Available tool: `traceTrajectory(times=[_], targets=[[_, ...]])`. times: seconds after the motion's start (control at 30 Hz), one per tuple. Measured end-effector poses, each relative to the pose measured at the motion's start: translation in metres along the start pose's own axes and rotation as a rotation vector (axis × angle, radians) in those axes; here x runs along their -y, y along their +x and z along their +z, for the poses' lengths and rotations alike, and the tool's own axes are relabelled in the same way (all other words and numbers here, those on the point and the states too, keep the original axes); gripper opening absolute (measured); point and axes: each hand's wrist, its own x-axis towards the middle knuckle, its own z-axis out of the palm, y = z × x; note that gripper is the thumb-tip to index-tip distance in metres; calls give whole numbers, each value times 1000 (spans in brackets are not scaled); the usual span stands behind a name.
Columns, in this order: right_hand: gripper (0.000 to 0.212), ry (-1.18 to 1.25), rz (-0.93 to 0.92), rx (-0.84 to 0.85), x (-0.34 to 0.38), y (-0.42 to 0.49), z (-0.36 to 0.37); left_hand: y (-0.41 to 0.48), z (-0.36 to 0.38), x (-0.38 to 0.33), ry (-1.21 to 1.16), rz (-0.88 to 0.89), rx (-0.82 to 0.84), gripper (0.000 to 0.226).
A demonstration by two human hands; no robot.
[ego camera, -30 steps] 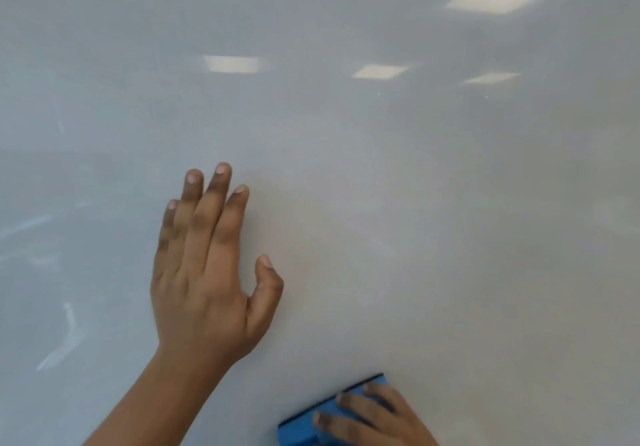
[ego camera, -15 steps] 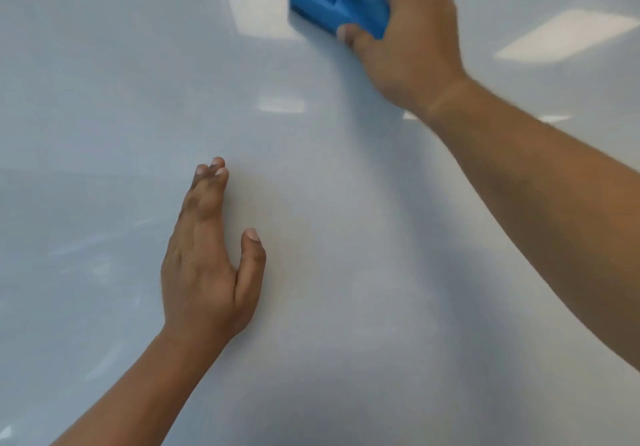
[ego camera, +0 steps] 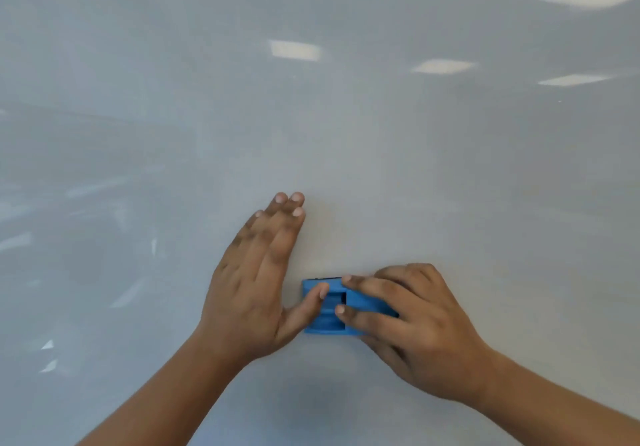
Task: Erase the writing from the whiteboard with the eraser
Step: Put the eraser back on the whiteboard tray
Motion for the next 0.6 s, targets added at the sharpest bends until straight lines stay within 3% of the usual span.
traceTrajectory(times=[0.17, 0.33, 0.5, 0.6], targets=[[29, 140, 147, 55, 33, -14, -39, -40, -7, -59, -151, -5, 131, 84], [21, 229, 181, 270, 72, -95, -44, -106, 2, -108, -135, -9, 378, 59], [24, 376, 348, 519, 110, -196, -35, -191, 32, -162, -243, -208, 712, 56], [45, 477, 608, 635, 123, -242, -34, -228, 53, -191, -344, -411, 843, 61]])
